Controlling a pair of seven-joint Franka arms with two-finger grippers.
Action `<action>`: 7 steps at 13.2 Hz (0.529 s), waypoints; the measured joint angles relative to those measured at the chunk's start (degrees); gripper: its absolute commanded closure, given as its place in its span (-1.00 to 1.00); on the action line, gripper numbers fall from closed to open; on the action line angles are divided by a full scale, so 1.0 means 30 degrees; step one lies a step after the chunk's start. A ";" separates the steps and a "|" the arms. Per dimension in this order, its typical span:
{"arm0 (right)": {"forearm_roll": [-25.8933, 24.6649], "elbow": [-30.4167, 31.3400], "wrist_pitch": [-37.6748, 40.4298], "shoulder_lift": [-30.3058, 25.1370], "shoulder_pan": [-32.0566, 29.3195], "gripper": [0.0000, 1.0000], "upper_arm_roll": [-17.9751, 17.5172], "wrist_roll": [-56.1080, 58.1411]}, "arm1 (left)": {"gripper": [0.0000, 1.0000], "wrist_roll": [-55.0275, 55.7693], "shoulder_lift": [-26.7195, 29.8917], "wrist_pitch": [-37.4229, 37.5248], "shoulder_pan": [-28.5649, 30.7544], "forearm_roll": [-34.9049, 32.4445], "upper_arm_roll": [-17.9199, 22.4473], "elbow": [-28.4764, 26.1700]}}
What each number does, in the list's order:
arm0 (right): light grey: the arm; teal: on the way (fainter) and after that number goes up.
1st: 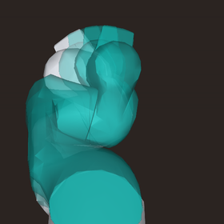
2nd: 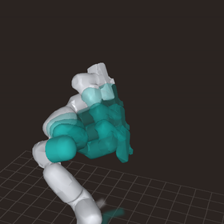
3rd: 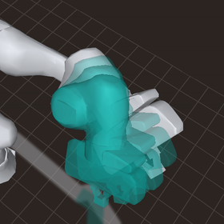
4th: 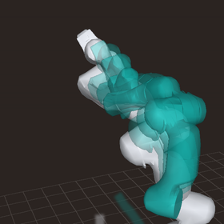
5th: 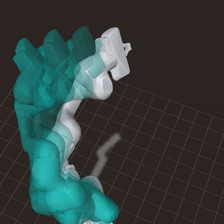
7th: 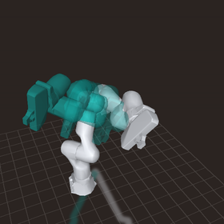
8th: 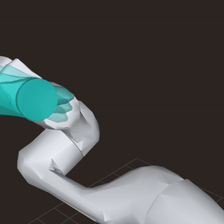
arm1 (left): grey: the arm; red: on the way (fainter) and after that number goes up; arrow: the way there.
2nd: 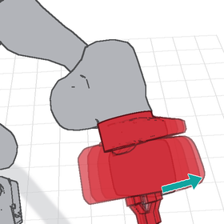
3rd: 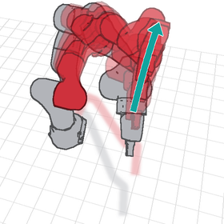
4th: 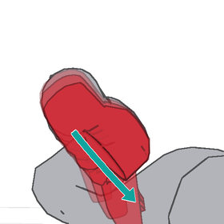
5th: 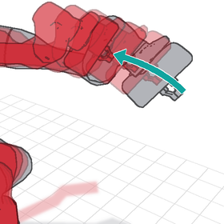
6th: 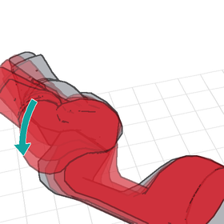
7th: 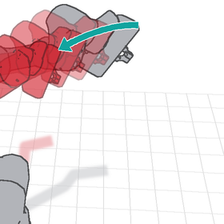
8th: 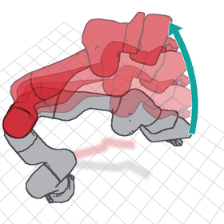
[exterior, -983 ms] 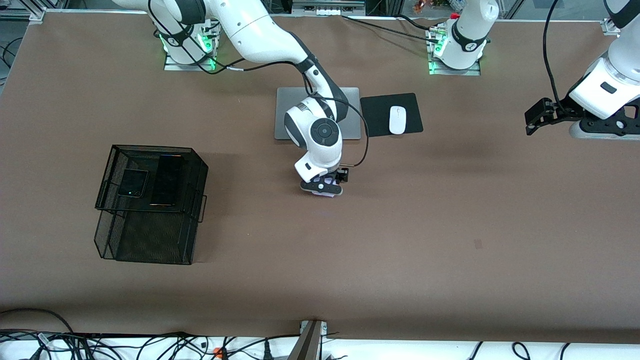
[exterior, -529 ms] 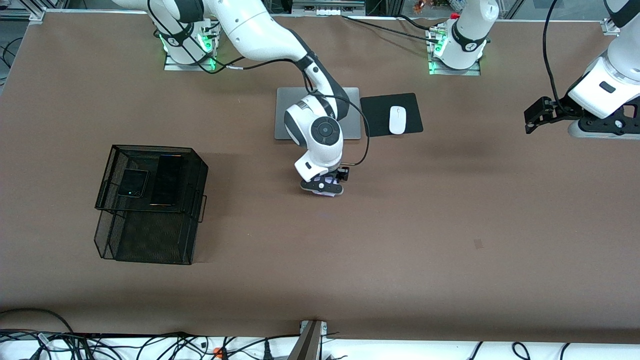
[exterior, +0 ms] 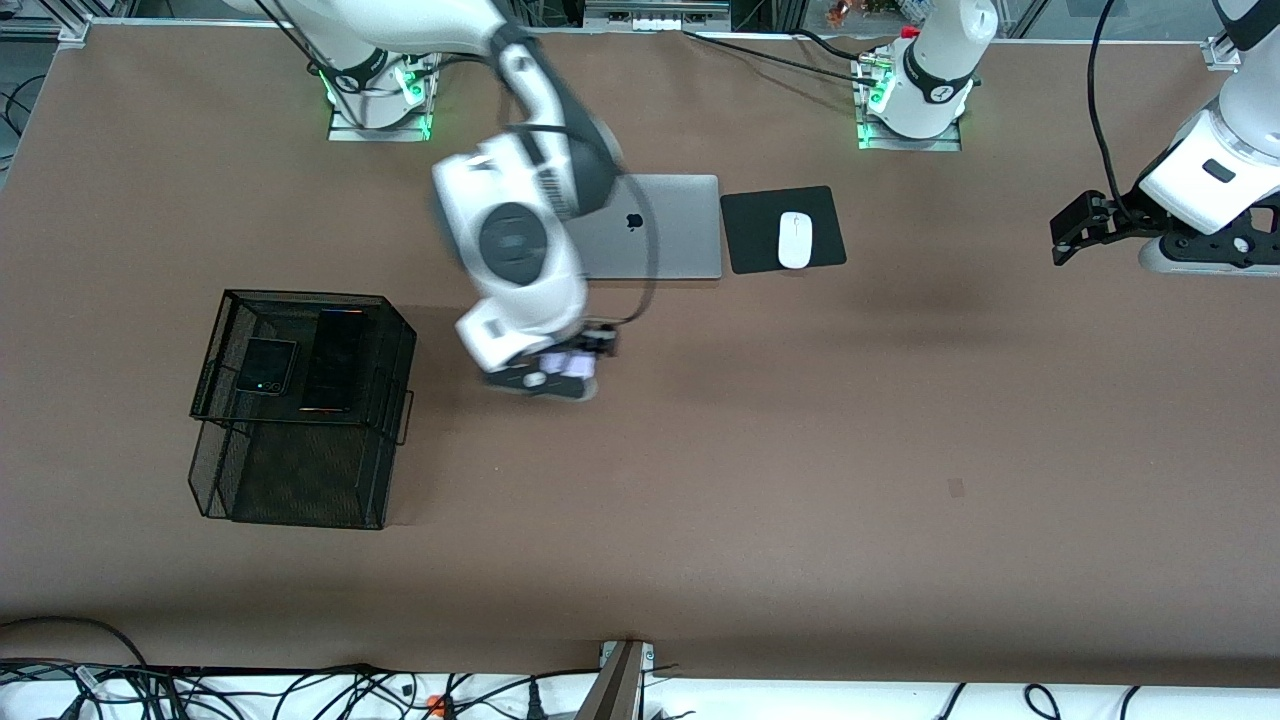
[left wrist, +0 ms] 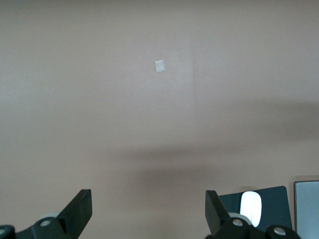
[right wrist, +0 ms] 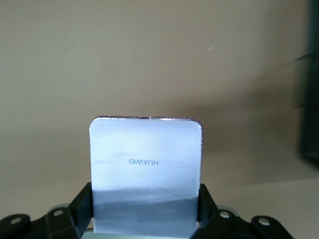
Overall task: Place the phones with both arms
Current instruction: 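Carry the Huawei phone with the right gripper to the mesh basket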
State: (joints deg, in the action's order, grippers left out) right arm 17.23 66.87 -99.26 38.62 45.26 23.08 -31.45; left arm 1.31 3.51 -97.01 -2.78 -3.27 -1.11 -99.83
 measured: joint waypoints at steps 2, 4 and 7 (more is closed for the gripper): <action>-0.0021 0.0143 0.0274 -0.0283 -0.2214 1.00 0.0060 0.2771 | -1.00 0.0000 0.0000 0.0004 -0.0009 0.0000 -0.0034 0.0015; -0.0037 0.0296 0.0257 -0.0180 -0.3989 1.00 0.0344 0.6088 | -1.00 0.0000 -0.0006 0.0005 -0.0012 0.0000 -0.0045 0.0049; -0.0042 0.0363 0.0064 -0.0139 -0.6230 1.00 0.0821 1.1804 | -1.00 -0.0005 -0.0008 0.0023 -0.0012 0.0000 -0.0039 0.0101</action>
State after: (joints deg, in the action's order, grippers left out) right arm 17.10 67.96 -99.06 38.21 26.58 25.54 3.97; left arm 1.30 3.49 -96.94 -2.81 -3.27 -1.23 -99.53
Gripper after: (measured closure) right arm 0.163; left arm 0.000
